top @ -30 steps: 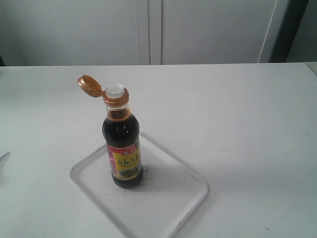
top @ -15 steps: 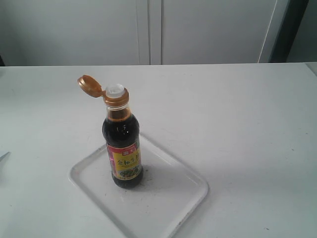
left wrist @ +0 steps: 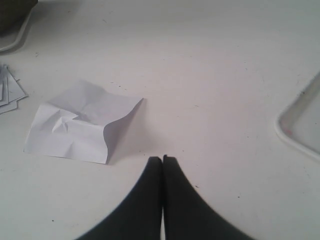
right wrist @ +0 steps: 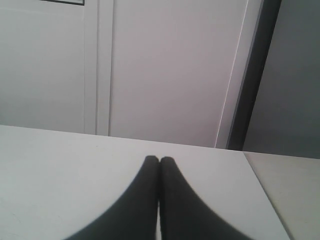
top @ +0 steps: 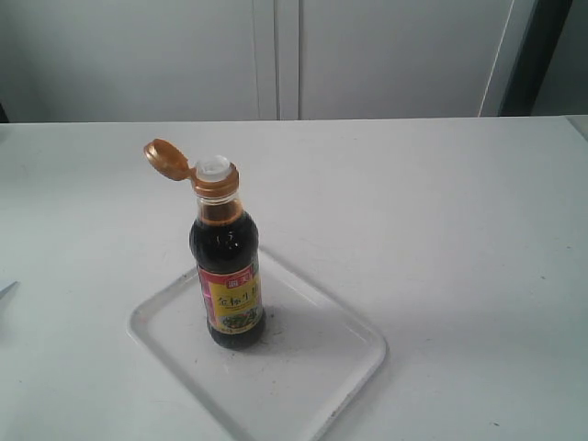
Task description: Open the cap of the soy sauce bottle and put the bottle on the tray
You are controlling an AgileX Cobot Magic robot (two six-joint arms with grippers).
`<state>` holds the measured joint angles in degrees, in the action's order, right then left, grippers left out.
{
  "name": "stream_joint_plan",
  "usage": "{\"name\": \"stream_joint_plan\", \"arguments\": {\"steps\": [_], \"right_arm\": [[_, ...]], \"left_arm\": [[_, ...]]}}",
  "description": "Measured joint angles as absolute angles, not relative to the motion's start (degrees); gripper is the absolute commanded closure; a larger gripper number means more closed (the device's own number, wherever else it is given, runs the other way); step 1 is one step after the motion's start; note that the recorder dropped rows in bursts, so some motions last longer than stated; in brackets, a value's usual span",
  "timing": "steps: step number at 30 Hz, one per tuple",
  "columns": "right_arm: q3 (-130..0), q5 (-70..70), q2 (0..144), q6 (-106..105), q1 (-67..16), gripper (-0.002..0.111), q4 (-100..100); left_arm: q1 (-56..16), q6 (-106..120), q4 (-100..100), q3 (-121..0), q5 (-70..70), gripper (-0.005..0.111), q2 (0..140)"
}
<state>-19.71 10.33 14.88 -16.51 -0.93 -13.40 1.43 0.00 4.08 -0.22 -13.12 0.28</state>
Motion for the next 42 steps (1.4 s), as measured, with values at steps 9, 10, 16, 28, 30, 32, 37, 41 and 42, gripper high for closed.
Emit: {"name": "stream_joint_plan", "arguments": {"steps": [9,10,16,28,30,32,37,41,42], "right_arm": [[-19.7,10.3,14.9,-16.5,-0.9,0.108,-13.4],[-19.7,10.3,14.9,-16.5,-0.9,0.108,-13.4],[-19.7,10.3,14.9,-16.6,-0.9,0.108,-13.4],[-19.2,12.9,12.8,-4.8,-0.9,0.108,-5.8],[-18.3,13.6,11.4,-3.8,-0.9,0.108,-4.5],[-17.5,13.7,10.3,-3.5,-0.9,0.108,-3.7],[-14.4,15.9,6.4,-3.1,-0.9,0.108,-2.9],[-11.4,16.4,3.5,-3.0,-0.9,0.108,-2.4],[-10.5,16.5,2.8,-3.0,-0.9,0.108,-2.3]], "left_arm": [[1.4,0.0,4.1,-0.2,-13.1,0.107,0.3],[1.4,0.0,4.1,-0.2,-13.1,0.107,0.3],[1.4,0.0,4.2,-0.2,-13.1,0.107,0.3],[1.4,0.0,4.2,-0.2,-13.1,0.107,0.3],[1.4,0.0,4.2,-0.2,-13.1,0.107,0.3],[1.4,0.0,4.2,-0.2,-13.1,0.107,0.3],[1.4,0.0,4.3,-0.2,-13.1,0.107,0.3],[1.4,0.0,4.3,-0.2,-13.1,0.107,0.3],[1.4,0.0,4.3,-0.2,-13.1,0.107,0.3]]}}
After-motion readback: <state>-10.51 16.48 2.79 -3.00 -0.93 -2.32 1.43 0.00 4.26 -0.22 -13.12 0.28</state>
